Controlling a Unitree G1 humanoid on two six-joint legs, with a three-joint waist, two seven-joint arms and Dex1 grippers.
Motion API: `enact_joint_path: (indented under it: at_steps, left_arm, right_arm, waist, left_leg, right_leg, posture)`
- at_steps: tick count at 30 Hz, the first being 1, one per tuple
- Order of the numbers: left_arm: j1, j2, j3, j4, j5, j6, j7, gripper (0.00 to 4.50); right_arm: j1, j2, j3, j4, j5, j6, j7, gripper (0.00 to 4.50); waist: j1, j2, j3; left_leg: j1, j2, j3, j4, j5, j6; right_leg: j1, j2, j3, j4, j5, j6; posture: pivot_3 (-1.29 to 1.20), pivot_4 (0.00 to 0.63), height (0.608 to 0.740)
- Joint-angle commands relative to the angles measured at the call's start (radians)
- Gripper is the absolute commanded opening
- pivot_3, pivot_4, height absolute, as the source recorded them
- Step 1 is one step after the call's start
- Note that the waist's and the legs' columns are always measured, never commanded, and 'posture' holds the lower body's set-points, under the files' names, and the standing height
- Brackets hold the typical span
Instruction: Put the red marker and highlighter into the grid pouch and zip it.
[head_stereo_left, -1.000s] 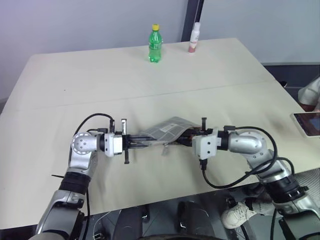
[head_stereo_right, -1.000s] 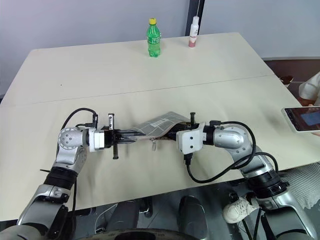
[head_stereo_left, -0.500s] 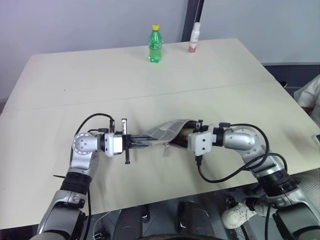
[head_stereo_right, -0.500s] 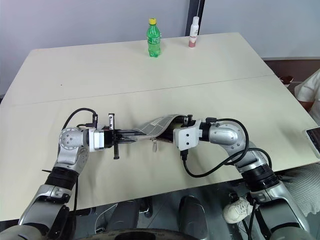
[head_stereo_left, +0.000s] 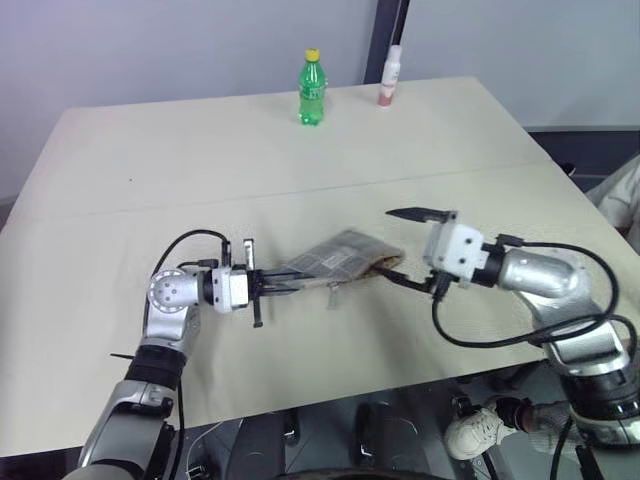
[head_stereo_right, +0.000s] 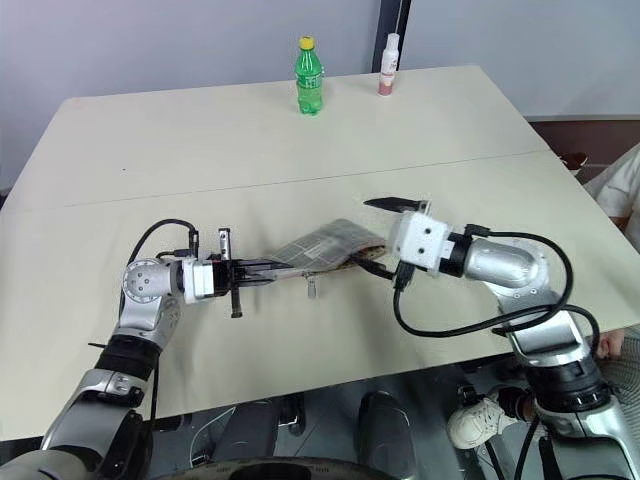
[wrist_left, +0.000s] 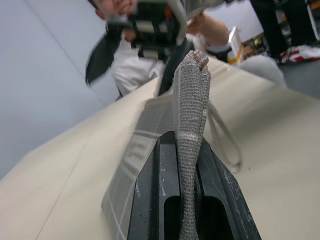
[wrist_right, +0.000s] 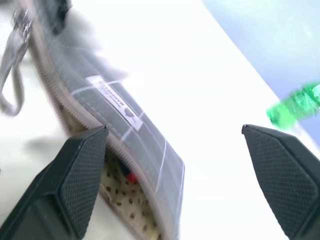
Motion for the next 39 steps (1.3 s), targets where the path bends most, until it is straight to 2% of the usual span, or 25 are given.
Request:
enact_joint_path:
  at_steps: [1, 5, 10, 16, 23, 27, 30, 33, 37, 39]
  left_arm:
    - [-0.027, -0.021, -0.008, -0.008, 0.014, -0.026, 0.034, 0.00]
    - [-0.036, -0.043, -0.018, 0.002, 0.035, -0.037, 0.060, 0.00]
    - [-0.048, -0.063, -0.037, 0.019, 0.054, -0.053, 0.079, 0.00]
    - [-0.072, -0.064, -0.050, 0.045, 0.067, -0.073, 0.083, 0.00]
    - [-0.082, -0.062, -0.066, 0.063, 0.081, -0.095, 0.089, 0.00]
    - [-0.094, -0.066, -0.075, 0.081, 0.091, -0.109, 0.098, 0.00]
    - [-0.102, -0.073, -0.081, 0.087, 0.097, -0.115, 0.109, 0.00]
    - [-0.102, -0.074, -0.085, 0.085, 0.101, -0.118, 0.119, 0.00]
    - [-0.090, -0.067, -0.088, 0.073, 0.106, -0.120, 0.130, 0.00]
    - [-0.084, -0.063, -0.089, 0.068, 0.108, -0.118, 0.137, 0.00]
  right_arm:
    - [0.111, -0.012, -0.111, -0.128, 0.172, 0.196, -0.015, 4.45]
    - [0.222, -0.032, -0.194, -0.214, 0.314, 0.385, -0.040, 4.45]
    - [0.269, 0.051, -0.098, -0.182, 0.301, 0.416, -0.107, 4.45]
    - [0.227, 0.115, -0.002, -0.159, 0.330, 0.482, -0.130, 4.45]
    - [0.105, 0.209, 0.004, -0.164, 0.475, 0.595, -0.160, 4.45]
    - [0.044, 0.227, 0.039, -0.134, 0.470, 0.609, -0.176, 4.45]
    - [0.023, 0.225, 0.089, -0.113, 0.447, 0.615, -0.172, 3.61]
    - [0.021, 0.204, 0.110, -0.097, 0.413, 0.591, -0.166, 2.08]
    - [0.033, 0.184, 0.077, -0.096, 0.419, 0.583, -0.158, 0.03]
    - [0.042, 0.166, 0.043, -0.084, 0.421, 0.572, -0.152, 0.03]
  waist:
    - [0.005, 0.000, 0.000]
    - [0.000, 0.000, 0.000]
    - [-0.002, -0.001, -0.001]
    - [0.000, -0.001, 0.000]
    - [-0.001, -0.001, 0.000]
    - [-0.001, -0.001, 0.000]
    - [-0.001, -0.001, 0.000]
    - [-0.001, -0.001, 0.000]
    - [-0.001, -0.001, 0.000]
    - [-0.001, -0.001, 0.000]
  left_leg:
    - [0.000, 0.000, 0.000, 0.000, 0.000, 0.000]
    - [-0.001, 0.000, 0.000, 0.000, -0.001, 0.001]
    - [0.001, 0.001, 0.000, 0.000, -0.001, 0.001]
    - [0.000, 0.000, 0.000, 0.000, -0.001, 0.001]
    - [0.000, 0.000, 0.000, 0.000, -0.001, 0.001]
    - [-0.001, 0.000, 0.000, 0.000, -0.001, 0.001]
    - [-0.001, 0.000, 0.000, -0.001, -0.001, 0.001]
    - [-0.001, 0.000, 0.000, -0.001, -0.001, 0.001]
    - [-0.001, 0.000, 0.000, -0.001, -0.001, 0.001]
    - [-0.001, 0.000, 0.000, -0.001, -0.001, 0.001]
  right_leg:
    - [0.000, 0.000, 0.000, 0.000, 0.000, 0.000]
    - [0.001, 0.000, 0.000, -0.001, 0.000, 0.000]
    - [0.001, 0.001, 0.000, -0.001, 0.000, 0.000]
    - [0.000, 0.000, 0.000, -0.001, 0.000, 0.000]
    - [0.000, 0.000, 0.000, -0.001, 0.000, 0.000]
    - [0.000, 0.000, 0.000, -0.001, 0.000, 0.000]
    - [0.000, 0.000, 0.000, -0.001, 0.000, 0.000]
    - [-0.001, 0.000, 0.000, -0.001, 0.000, 0.000]
    - [-0.001, 0.000, 0.000, -0.001, 0.000, 0.000]
    - [-0.001, 0.000, 0.000, -0.001, 0.000, 0.000]
  posture:
    - [0.00, 0.150, 0.740]
    - [0.00, 0.150, 0.740]
    - [0.00, 0.150, 0.740]
    - [0.00, 0.150, 0.740]
    - [0.00, 0.150, 0.740]
    - [0.00, 0.150, 0.740]
    - [0.00, 0.150, 0.740]
    - [0.00, 0.150, 0.740]
    - [0.00, 0.150, 0.740]
    - [0.00, 0.150, 0.740]
